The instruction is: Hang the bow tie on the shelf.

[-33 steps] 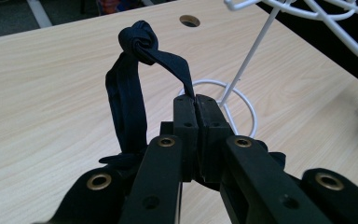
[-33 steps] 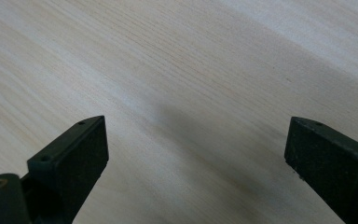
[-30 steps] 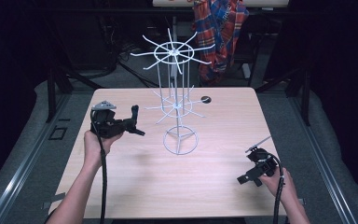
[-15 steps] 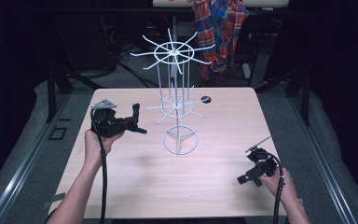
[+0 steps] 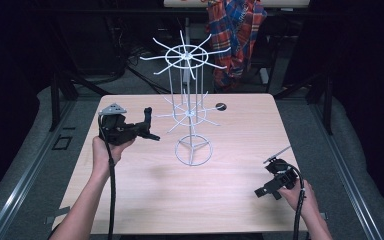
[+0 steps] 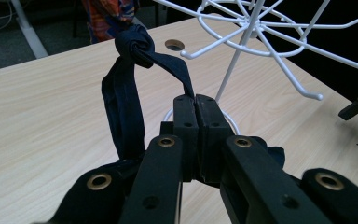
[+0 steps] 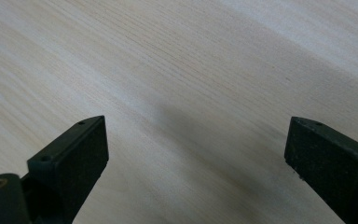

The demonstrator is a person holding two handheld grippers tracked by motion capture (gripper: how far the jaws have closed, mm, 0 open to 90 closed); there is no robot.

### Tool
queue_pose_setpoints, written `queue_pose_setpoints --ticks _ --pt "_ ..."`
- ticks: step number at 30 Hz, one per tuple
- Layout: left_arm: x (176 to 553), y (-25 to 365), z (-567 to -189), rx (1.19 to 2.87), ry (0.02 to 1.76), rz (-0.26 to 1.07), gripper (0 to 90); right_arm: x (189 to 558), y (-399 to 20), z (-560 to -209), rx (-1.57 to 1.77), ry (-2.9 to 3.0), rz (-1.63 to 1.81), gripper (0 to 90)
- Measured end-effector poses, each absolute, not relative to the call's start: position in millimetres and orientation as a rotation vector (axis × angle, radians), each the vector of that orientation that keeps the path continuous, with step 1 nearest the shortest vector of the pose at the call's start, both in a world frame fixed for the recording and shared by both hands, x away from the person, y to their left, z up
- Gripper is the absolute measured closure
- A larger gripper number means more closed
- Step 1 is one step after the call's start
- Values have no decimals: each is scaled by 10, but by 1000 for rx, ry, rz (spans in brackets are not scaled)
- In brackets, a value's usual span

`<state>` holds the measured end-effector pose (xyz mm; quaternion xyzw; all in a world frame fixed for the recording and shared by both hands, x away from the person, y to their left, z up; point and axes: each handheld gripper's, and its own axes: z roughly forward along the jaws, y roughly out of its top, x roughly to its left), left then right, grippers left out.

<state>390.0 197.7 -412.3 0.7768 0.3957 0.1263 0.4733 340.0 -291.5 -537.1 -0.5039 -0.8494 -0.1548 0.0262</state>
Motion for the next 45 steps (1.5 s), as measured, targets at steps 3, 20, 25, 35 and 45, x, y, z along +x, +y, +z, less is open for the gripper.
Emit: queue_pose_setpoints --ticks 3,20,25,35,45 --pt "3880 1961 -4100 1897 955 316 882 3406 -2918 -5360 -1543 -2634 -459 58" --pt "3856 1900 -4087 1918 875 312 882 3408 -2920 -5358 -1538 -2637 -453 58" --pt "3867 1860 -4121 1938 858 308 882 3408 -2920 -5358 -1538 -2637 -453 58" --pt "3869 1789 -4120 1954 805 359 882 3406 -2924 -5359 -1539 -2630 -460 58" --pt "3836 1823 -4061 1927 786 405 882 3405 -2923 -5360 -1539 -2627 -459 58"
